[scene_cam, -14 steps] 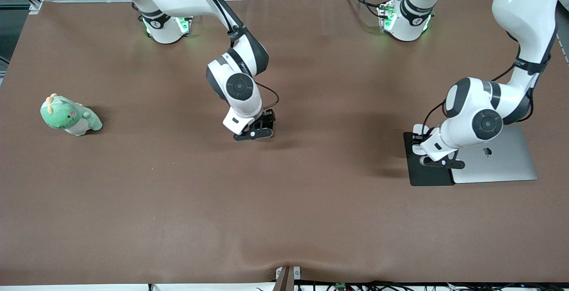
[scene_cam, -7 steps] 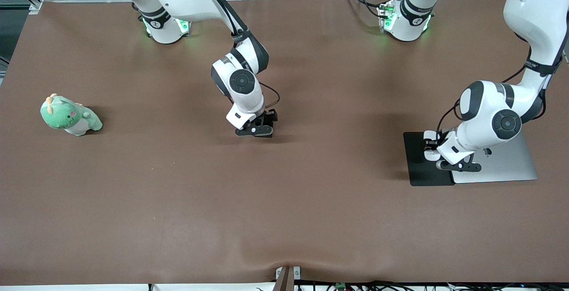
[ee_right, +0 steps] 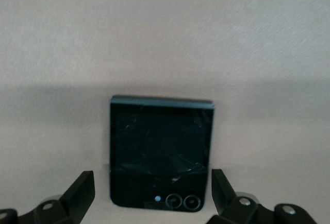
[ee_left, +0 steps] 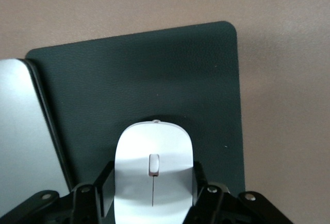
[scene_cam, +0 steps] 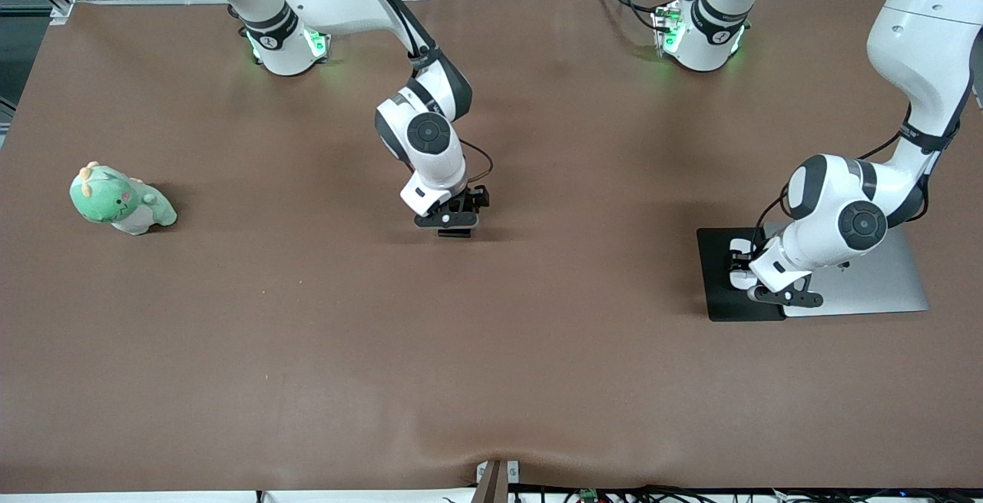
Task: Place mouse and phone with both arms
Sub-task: 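Lower the mouse onto the pad while the right gripper grasps the phone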
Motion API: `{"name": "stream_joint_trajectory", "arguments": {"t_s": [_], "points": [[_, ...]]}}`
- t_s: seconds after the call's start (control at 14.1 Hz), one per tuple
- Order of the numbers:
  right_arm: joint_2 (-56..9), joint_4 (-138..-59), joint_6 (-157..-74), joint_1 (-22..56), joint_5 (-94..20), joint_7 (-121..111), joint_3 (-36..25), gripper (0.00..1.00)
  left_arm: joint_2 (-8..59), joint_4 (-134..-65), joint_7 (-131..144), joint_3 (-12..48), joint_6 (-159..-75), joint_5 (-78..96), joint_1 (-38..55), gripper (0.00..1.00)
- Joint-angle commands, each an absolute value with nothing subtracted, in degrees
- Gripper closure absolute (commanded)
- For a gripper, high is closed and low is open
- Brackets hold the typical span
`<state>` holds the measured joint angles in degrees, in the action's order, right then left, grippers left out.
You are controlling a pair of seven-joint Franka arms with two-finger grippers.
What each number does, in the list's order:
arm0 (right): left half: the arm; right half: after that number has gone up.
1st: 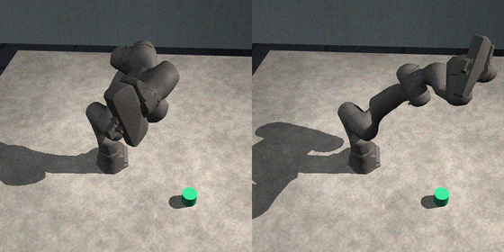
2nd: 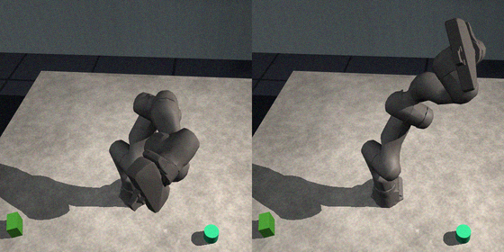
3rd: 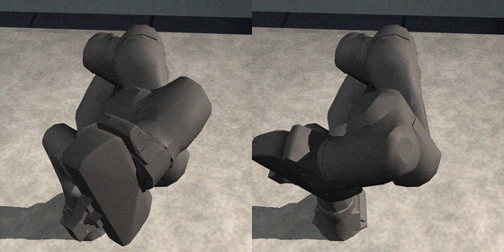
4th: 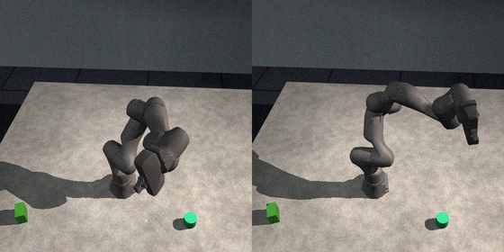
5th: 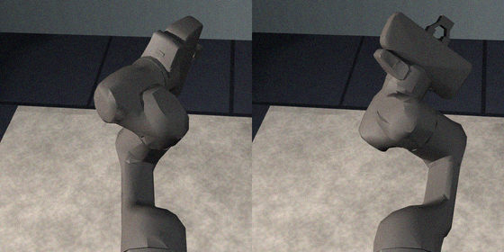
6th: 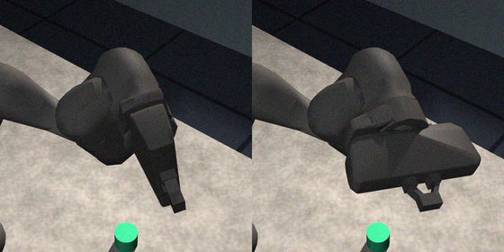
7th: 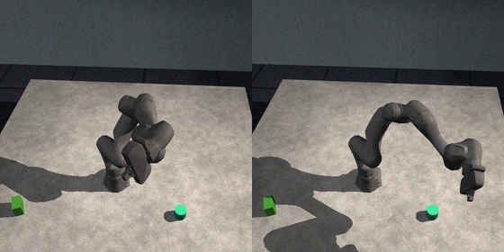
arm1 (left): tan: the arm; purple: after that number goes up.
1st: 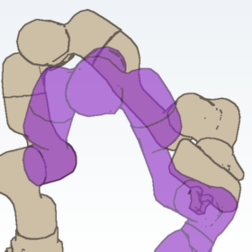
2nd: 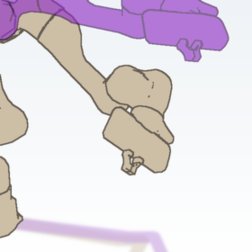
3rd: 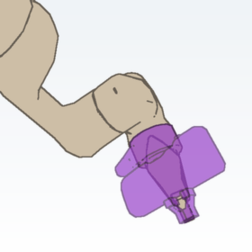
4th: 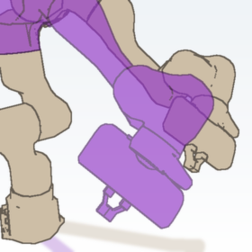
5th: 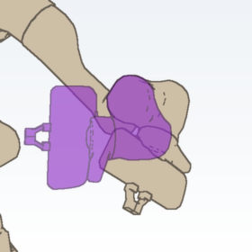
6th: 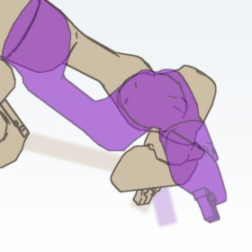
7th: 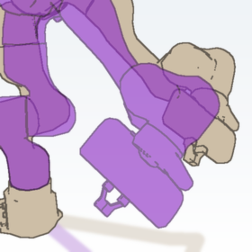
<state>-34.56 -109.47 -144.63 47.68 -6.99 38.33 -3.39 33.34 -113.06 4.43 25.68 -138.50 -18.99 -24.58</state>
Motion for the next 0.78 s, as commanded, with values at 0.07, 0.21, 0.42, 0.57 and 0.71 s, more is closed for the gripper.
{"name": "stream_joint_trajectory", "arguments": {"t_s": [0.07, 0.21, 0.42, 0.57, 0.71], "points": [[-35.86, -109.86, -147.12, 49.74, -7.56, 38.85, -3.96, 0.0, 34.98, -112.41, 5.01, 25.05, -140.1, -22.94, -25.14, 0.21], [-36.39, -109.78, -147.22, 49.66, -7.21, 38.15, -4.04, 0.0, 34.11, -112.41, 5.19, 25.05, -140.1, -23.03, -24.96, 0.0], [-36.39, -109.69, -147.22, 49.39, -5.1, 38.14, -4.13, 0.0, 30.42, -112.41, 5.36, 25.4, -139.57, -22.94, -24.18, 0.0], [-36.39, -109.51, -147.04, 49.66, -5.1, 38.41, -4.13, 0.71, 26.39, -112.5, 5.45, 25.49, -138.79, -22.07, -22.07, 0.0], [-35.78, -108.99, -145.73, 49.05, -5.1, 38.76, -4.22, 1.0, 22.17, -112.41, 6.68, 25.58, -134.58, -21.97, -20.05, 0.0]]}}
